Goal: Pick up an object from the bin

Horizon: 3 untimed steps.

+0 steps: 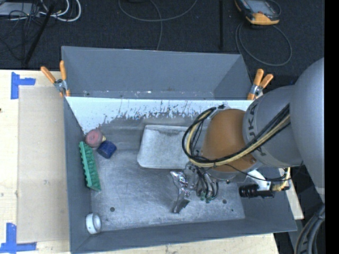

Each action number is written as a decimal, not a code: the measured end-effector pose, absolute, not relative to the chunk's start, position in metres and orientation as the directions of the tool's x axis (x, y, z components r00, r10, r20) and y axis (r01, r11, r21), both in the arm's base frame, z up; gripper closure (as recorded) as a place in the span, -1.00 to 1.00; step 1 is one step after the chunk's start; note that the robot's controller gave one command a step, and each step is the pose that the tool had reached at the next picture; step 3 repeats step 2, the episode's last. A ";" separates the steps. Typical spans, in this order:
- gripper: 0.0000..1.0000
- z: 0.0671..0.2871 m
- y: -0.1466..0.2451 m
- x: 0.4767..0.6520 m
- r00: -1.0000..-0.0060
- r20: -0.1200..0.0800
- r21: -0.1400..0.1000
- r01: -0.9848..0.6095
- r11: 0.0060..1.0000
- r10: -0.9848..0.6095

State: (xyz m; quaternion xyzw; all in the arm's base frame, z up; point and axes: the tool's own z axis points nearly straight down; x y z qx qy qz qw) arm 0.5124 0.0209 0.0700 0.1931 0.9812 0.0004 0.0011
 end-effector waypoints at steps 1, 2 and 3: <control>1.00 0.073 0.021 0.513 -0.924 -0.001 0.003 0.381 0.924 0.382; 1.00 0.201 0.019 0.510 -0.921 -0.006 0.003 0.389 0.921 0.389; 1.00 0.201 0.019 0.510 -0.921 -0.006 0.003 0.389 0.921 0.389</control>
Offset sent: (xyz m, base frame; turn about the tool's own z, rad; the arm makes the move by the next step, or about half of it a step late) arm 0.0000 0.0000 0.0000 0.0000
